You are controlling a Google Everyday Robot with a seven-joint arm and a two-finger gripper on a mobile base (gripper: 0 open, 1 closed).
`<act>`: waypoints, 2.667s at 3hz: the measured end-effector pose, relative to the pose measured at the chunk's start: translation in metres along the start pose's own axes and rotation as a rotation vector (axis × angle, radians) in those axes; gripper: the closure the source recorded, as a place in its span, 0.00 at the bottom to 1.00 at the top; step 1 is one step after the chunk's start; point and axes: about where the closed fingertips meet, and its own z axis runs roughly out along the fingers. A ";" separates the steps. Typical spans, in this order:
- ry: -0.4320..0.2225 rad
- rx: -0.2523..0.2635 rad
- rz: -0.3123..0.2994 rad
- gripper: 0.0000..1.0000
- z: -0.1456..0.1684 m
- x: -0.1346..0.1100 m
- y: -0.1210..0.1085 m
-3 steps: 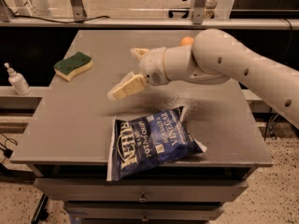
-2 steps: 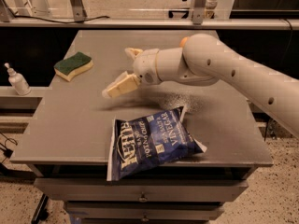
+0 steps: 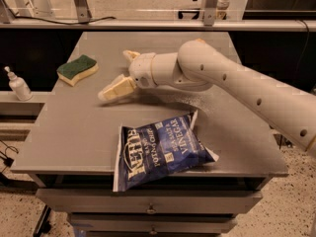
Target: Move sponge near orange
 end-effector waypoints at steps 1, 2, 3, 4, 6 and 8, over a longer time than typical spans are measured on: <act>-0.001 -0.002 0.018 0.00 0.020 0.004 -0.002; -0.006 -0.004 0.039 0.00 0.037 0.005 -0.001; -0.023 -0.005 0.064 0.00 0.054 0.005 -0.002; -0.041 -0.003 0.066 0.00 0.068 -0.005 -0.011; -0.052 -0.025 0.085 0.00 0.103 -0.022 -0.019; -0.034 -0.035 0.120 0.35 0.117 -0.011 -0.016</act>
Offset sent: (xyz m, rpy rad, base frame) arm 0.0207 0.0471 -0.0217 0.0324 0.0580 -0.0191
